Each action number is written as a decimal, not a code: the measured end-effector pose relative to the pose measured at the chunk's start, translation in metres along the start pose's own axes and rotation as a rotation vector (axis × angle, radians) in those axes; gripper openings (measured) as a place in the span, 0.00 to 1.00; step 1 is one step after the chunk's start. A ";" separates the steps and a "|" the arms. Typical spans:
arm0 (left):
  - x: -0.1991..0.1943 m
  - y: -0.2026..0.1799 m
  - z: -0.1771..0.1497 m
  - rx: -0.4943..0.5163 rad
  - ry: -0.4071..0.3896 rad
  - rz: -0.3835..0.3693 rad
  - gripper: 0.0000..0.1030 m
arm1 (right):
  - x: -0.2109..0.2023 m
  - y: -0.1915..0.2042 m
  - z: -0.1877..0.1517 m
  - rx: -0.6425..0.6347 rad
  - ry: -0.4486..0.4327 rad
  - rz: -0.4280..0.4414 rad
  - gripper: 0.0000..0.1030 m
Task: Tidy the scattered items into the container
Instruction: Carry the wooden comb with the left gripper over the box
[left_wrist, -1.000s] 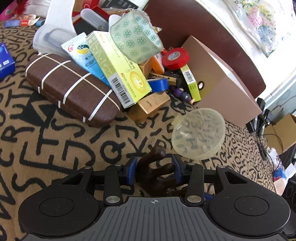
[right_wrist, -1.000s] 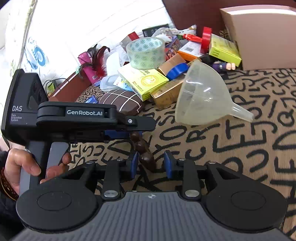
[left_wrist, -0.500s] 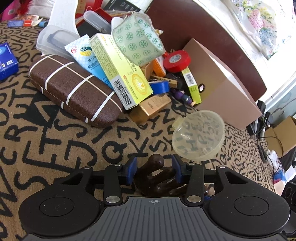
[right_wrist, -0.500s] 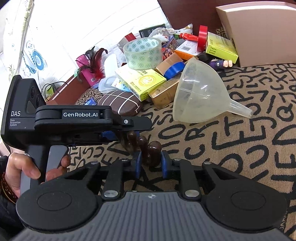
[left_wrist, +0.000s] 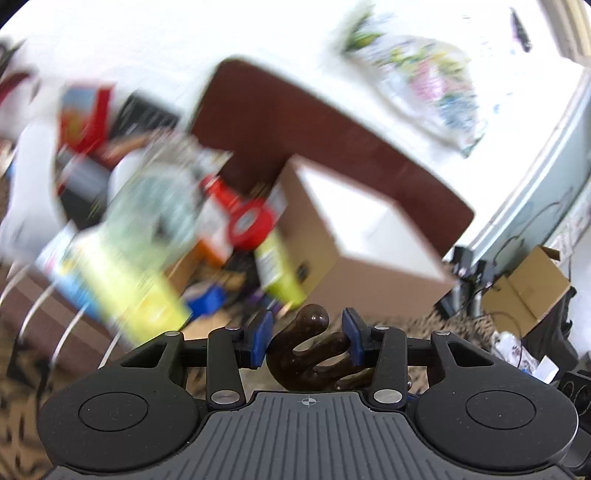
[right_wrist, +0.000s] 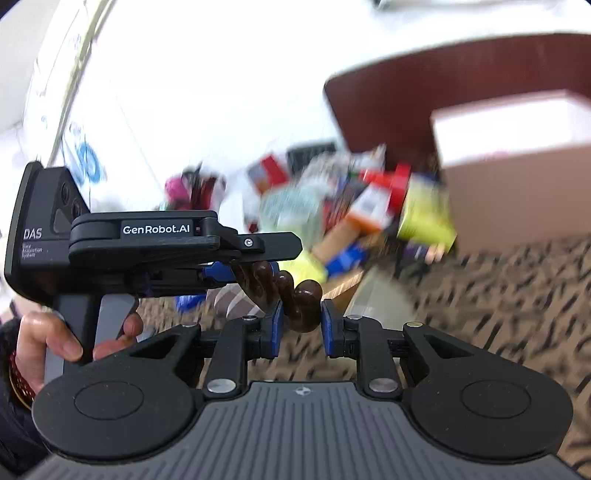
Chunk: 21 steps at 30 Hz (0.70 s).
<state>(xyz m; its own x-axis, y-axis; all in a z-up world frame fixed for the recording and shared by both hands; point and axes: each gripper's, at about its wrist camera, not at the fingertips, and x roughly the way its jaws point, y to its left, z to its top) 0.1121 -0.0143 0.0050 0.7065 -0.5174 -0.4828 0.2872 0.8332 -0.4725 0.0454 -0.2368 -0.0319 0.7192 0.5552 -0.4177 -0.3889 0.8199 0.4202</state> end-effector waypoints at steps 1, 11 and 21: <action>0.005 -0.010 0.008 0.015 -0.010 -0.005 0.46 | -0.004 -0.004 0.009 0.004 -0.021 -0.003 0.24; 0.090 -0.093 0.091 0.014 -0.033 -0.092 0.51 | -0.028 -0.065 0.111 -0.010 -0.146 -0.101 0.24; 0.234 -0.118 0.143 -0.119 0.060 -0.112 0.51 | 0.006 -0.177 0.209 0.111 -0.084 -0.246 0.24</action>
<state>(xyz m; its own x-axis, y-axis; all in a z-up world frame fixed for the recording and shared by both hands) 0.3364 -0.2055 0.0533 0.6337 -0.6195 -0.4634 0.2812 0.7425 -0.6080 0.2385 -0.4083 0.0591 0.8309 0.3241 -0.4522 -0.1347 0.9058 0.4016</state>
